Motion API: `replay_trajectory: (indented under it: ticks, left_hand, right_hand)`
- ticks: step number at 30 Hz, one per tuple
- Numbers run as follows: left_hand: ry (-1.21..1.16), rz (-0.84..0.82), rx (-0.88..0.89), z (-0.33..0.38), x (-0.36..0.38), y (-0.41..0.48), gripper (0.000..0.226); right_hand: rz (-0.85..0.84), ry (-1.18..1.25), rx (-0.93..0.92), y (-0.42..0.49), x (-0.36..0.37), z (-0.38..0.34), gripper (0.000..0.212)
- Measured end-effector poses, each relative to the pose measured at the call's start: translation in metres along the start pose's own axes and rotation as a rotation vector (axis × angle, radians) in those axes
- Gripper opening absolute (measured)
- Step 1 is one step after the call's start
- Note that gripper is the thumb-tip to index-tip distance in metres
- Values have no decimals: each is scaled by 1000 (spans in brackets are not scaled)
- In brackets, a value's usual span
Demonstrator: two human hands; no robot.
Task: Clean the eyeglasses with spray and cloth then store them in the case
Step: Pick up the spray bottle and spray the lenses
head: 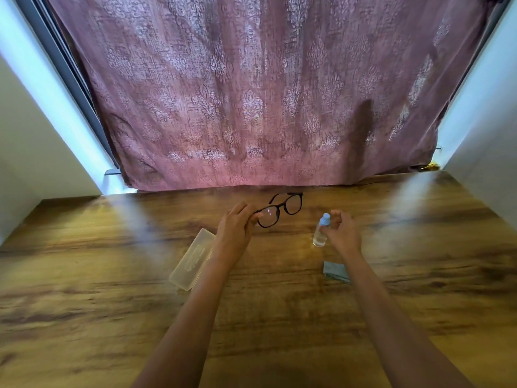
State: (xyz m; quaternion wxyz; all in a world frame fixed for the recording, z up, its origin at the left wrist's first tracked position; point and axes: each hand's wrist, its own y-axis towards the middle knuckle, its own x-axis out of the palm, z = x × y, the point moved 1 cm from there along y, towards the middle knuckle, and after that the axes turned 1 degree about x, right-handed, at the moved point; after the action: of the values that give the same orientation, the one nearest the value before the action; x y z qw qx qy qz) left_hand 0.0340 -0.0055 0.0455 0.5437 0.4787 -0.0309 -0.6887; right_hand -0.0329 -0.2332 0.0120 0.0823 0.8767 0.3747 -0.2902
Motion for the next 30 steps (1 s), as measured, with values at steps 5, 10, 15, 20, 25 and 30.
replay_trajectory:
  ticks: [5, 10, 15, 20, 25, 30]
  left_hand:
    - [57, -4, -7, -3, 4, 3, 38]
    - [41, -1, 5, -3, 4, 5, 36]
    - [28, 2, 12, -5, 6, 5, 39]
    - [-48, 46, -13, -2, 3, 3, 46]
    - [-93, 86, -82, 2, 0, 1, 49]
    - [-134, 97, -152, 2, -10, -6, 41]
  right_hand:
    - [-40, -110, 18, 3, 8, 4, 41]
    - [1, -93, -7, 1, 10, 3, 41]
    - [53, 34, 8, -10, 9, 3, 42]
    - [110, 339, -114, -33, 3, -18, 15]
    - [156, 593, -32, -69, 6, -51, 21]
    - [-227, 944, 233, -97, 13, -73, 39]
